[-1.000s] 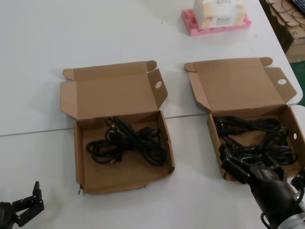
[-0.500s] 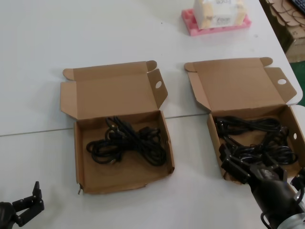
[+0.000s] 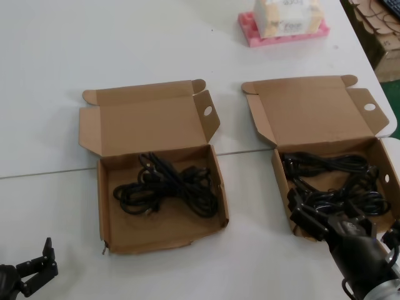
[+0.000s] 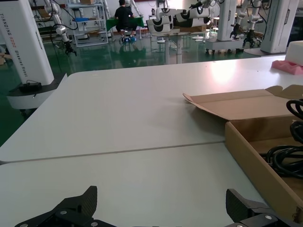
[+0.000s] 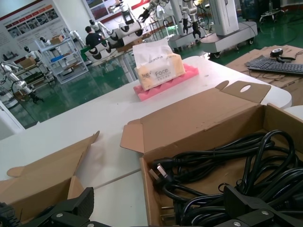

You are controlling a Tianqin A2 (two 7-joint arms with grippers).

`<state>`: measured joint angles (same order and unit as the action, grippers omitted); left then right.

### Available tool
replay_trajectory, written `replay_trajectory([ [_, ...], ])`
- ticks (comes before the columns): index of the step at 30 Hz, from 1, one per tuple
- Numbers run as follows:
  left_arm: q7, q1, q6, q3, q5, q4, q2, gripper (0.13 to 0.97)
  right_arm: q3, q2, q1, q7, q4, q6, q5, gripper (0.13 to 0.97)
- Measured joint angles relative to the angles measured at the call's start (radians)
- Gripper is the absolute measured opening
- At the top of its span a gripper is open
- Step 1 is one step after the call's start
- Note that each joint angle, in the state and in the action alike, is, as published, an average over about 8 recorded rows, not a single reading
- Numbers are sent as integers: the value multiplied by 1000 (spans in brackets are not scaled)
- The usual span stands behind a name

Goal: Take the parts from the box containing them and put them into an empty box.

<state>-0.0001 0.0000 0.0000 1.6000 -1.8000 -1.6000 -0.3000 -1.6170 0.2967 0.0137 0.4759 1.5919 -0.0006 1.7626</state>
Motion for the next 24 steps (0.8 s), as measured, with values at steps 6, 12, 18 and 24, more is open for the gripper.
replay_trajectory([
  [6,0,0,0,0,0,0,0,966,0,0,0,0,0,0,0,966],
  [12,0,0,0,0,0,0,0,966,0,0,0,0,0,0,0,966],
  [18,0,0,0,0,0,0,0,966,0,0,0,0,0,0,0,966],
  [24,0,0,0,0,0,0,0,966,0,0,0,0,0,0,0,966],
])
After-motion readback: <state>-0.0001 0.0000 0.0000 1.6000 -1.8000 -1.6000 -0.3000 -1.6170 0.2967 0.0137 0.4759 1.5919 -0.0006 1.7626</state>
